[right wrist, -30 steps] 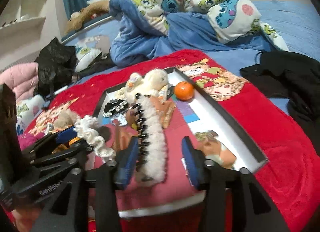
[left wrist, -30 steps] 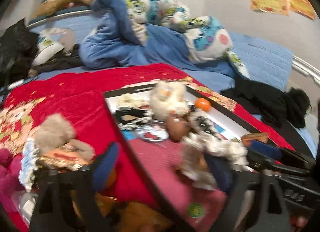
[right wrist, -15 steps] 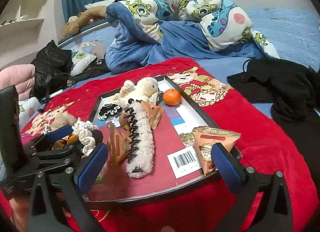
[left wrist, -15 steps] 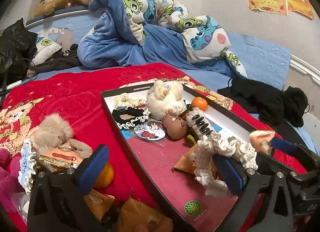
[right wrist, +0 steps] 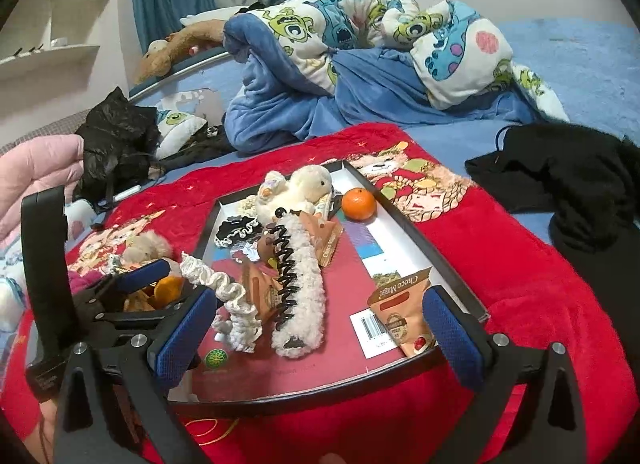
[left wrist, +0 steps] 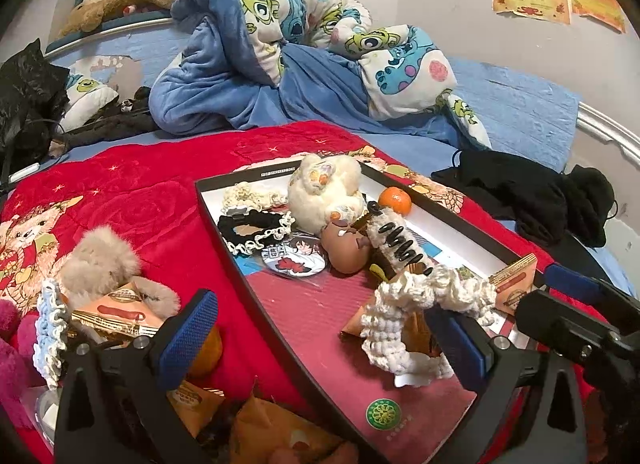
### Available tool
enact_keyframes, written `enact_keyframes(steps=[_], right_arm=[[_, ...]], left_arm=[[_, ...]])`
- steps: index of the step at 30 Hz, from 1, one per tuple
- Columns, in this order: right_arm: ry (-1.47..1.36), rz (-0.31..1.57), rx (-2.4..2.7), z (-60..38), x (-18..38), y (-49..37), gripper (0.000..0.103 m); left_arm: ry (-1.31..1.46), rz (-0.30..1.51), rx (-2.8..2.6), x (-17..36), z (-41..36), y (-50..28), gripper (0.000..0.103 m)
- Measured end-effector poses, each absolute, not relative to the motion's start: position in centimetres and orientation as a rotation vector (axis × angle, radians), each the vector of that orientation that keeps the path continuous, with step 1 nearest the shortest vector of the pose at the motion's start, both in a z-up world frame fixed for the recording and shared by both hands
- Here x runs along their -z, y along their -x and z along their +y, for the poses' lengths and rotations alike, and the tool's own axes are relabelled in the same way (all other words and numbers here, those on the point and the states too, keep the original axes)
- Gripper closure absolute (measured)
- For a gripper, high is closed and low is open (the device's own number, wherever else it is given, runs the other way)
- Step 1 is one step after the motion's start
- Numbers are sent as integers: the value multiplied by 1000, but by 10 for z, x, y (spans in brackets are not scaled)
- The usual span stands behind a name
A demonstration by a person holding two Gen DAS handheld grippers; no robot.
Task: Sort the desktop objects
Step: 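Open both grippers to release the clip and scrunchie in the tray, then withdraw both grippers from the tray back toward the pile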
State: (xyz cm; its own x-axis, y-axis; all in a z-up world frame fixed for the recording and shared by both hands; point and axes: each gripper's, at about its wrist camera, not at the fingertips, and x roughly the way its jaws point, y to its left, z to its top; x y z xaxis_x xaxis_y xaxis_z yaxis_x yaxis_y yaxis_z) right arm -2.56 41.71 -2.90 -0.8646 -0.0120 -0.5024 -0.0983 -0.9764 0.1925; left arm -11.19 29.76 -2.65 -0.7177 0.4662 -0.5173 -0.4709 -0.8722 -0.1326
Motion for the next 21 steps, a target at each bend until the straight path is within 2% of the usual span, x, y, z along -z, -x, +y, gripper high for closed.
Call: enact_keyframes(steps=[7,13,21], right_arm=[[823,360,-2943,421,32,29,0],[788,418,-2945,426,25,24,0],[730,448,-2940,430,13,16,0]], left_arm=[[897,159,-2450,28,313,116,0],[1069,216,-2388,29,318,117,0],[1035,219,-2404,12,305,106,0]])
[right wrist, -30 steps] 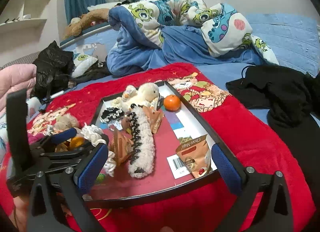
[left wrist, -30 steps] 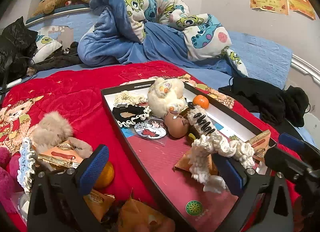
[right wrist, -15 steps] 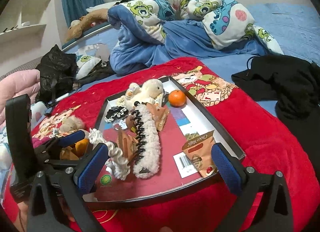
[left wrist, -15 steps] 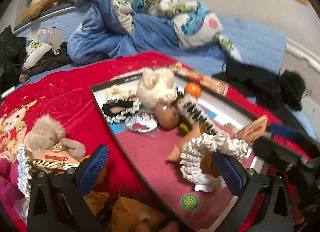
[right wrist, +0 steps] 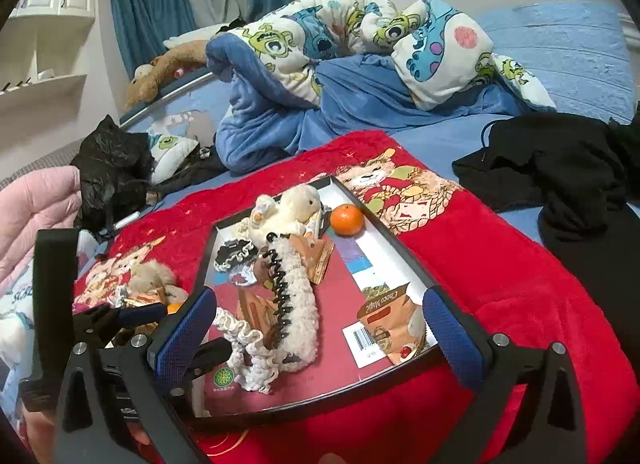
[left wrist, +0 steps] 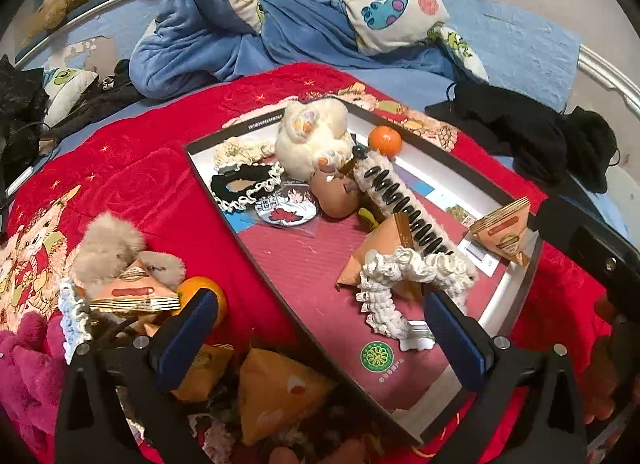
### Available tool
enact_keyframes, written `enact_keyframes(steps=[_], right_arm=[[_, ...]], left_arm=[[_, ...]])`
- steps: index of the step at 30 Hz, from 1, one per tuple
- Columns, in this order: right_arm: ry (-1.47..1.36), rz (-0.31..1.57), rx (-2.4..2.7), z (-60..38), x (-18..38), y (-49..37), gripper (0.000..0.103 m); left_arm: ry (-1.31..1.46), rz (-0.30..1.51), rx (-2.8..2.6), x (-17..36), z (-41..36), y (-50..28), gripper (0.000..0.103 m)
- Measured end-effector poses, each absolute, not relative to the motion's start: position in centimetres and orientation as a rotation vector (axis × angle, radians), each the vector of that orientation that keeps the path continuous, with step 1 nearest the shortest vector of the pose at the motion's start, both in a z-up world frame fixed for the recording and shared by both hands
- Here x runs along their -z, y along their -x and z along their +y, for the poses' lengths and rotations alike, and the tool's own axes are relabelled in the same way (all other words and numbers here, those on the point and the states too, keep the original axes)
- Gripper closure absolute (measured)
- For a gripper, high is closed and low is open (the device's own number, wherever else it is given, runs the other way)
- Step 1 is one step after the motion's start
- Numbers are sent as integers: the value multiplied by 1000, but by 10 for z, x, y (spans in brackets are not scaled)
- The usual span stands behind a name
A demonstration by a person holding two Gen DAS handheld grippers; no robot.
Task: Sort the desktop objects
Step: 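Withdraw both grippers from the tray back toward the pile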
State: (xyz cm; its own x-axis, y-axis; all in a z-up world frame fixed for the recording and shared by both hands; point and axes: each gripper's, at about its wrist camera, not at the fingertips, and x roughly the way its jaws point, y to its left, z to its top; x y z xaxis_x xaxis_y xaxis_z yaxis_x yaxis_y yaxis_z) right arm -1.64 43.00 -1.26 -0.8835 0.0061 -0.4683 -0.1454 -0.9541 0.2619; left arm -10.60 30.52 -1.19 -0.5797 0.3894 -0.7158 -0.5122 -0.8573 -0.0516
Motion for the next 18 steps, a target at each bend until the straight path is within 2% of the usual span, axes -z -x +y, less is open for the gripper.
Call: enact_keyframes(steps=[4,8,18], right_arm=[[721,447,-2943,426,9,15,0],[705,347,-2953,411,3,10,0],[705,345,-3039,373,-5,15,0]], left_arm=[[1008,195,-2416,3,297,104,0],[964,178,-2443,-6,285,99,0],[976,126,-2531,-19,222,95,0]])
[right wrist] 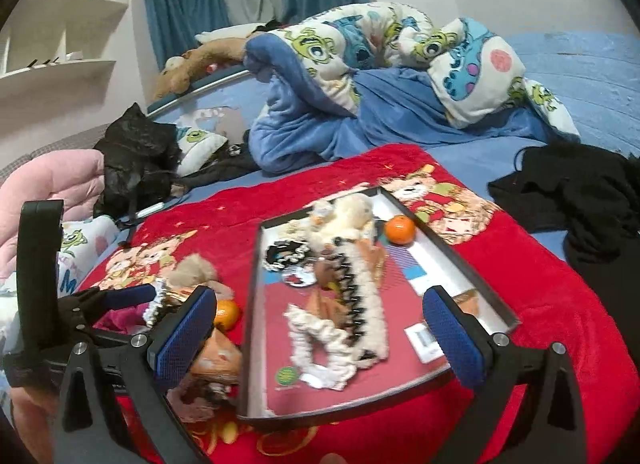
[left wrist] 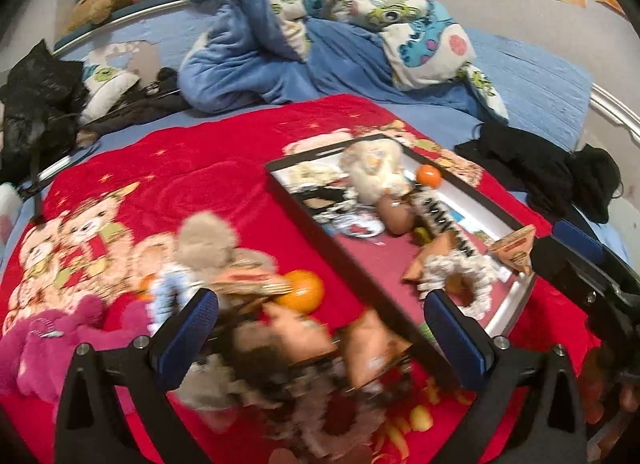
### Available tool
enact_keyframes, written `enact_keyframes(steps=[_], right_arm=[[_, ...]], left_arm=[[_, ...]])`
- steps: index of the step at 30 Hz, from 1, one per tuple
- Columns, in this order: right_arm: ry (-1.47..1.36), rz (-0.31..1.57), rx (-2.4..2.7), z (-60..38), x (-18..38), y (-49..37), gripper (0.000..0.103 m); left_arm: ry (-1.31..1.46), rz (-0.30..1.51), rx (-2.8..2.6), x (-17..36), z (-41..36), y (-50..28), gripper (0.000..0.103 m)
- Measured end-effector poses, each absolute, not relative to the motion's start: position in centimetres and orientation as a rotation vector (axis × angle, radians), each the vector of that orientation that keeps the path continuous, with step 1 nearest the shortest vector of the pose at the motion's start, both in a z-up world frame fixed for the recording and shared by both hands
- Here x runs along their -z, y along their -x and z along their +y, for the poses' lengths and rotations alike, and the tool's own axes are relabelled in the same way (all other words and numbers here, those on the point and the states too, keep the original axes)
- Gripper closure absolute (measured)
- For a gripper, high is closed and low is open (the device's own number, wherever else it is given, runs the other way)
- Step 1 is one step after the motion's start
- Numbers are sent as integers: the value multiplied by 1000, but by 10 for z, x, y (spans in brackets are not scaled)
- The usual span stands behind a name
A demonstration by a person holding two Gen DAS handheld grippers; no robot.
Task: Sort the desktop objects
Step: 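Withdraw both grippers from the tray back toward the pile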
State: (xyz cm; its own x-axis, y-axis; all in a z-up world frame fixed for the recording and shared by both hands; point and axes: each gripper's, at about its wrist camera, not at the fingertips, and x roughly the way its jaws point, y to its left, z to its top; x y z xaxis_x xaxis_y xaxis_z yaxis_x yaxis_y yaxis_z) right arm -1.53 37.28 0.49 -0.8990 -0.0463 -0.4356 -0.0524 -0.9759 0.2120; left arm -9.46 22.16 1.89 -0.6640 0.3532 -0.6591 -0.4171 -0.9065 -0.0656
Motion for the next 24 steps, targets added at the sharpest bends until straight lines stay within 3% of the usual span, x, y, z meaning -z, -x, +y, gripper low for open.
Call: enact_keyframes(steps=[6,14,24], right_arm=[[722,427,-3068,349,-3,30,0],[764,403,-3171,287,-3,54,0],[825,170,-3253,221,5,66,0]], left_arm=[[993,131,-2616,-20,170,92,0],[1070,59,-2730,-11,83,94,0],[1121,6,-2798,6,23,97,0]])
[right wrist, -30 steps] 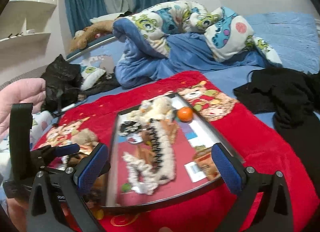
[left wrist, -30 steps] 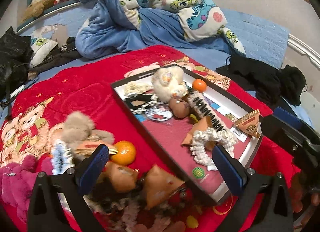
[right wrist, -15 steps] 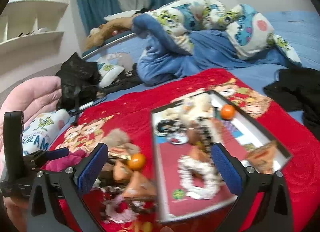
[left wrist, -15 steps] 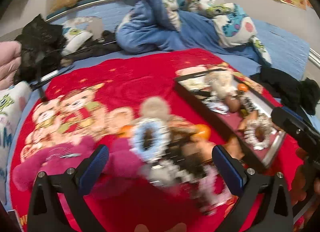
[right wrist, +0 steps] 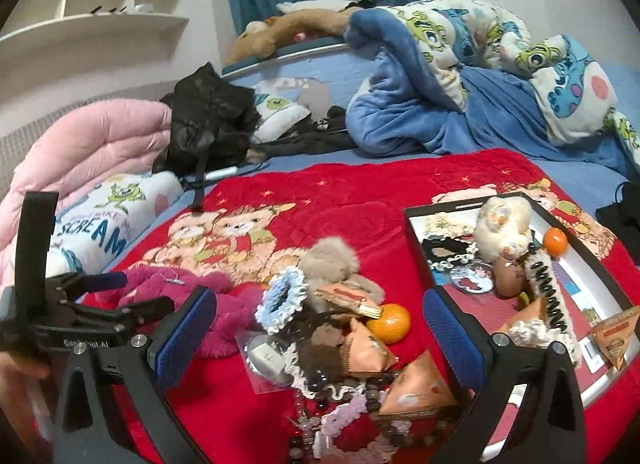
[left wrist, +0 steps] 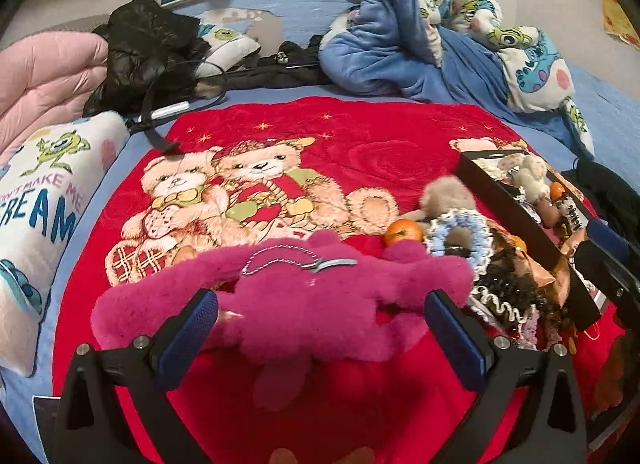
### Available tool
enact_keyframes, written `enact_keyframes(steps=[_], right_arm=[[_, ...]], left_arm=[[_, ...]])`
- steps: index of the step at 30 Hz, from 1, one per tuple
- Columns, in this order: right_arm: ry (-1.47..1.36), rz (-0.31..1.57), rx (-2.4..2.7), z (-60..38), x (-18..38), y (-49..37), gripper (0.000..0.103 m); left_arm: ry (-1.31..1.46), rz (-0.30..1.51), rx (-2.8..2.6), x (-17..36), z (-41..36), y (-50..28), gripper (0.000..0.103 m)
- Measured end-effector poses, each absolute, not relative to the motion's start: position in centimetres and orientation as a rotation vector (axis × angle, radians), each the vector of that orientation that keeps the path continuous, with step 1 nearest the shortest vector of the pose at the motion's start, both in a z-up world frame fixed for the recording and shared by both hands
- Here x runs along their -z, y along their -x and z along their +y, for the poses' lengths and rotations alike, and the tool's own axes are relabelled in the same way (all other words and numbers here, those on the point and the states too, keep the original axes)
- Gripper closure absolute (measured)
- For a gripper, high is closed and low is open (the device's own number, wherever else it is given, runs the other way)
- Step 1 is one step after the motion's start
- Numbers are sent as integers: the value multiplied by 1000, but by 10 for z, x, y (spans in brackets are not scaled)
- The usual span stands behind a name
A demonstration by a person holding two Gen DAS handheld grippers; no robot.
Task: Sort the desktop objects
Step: 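Withdraw both grippers from the tray back toward the pile, then grasp the magenta plush toy with the left gripper while the right approaches the brown clip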
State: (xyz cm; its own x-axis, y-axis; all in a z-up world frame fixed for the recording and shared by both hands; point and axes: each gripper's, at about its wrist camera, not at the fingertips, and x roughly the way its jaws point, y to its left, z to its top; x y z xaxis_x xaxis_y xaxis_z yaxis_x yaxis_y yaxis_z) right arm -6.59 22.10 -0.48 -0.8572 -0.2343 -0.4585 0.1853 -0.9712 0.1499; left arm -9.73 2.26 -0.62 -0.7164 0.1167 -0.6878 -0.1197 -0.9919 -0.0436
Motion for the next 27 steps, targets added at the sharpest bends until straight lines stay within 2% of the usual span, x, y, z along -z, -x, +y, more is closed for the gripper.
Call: enact_keyframes(steps=[11,17,20,25,27], right_arm=[[-787,-128,2811,218,21,81,0],[-850,-37,2765,203,35,91,0],[-885,20,2748,195,43,94,0],[-943,6,2730,196,54,99,0],[-939,-34,2716,201,55,100,5]], left_arm=[[1114,65,-2813,29,28,113,0],[1130,239,-2848,47,39,127,0],[1240,346,-2832,67,46,139,0],[1268,163,-2793,74,30,149,0],[1292,125,-2770,78,28,152,0]])
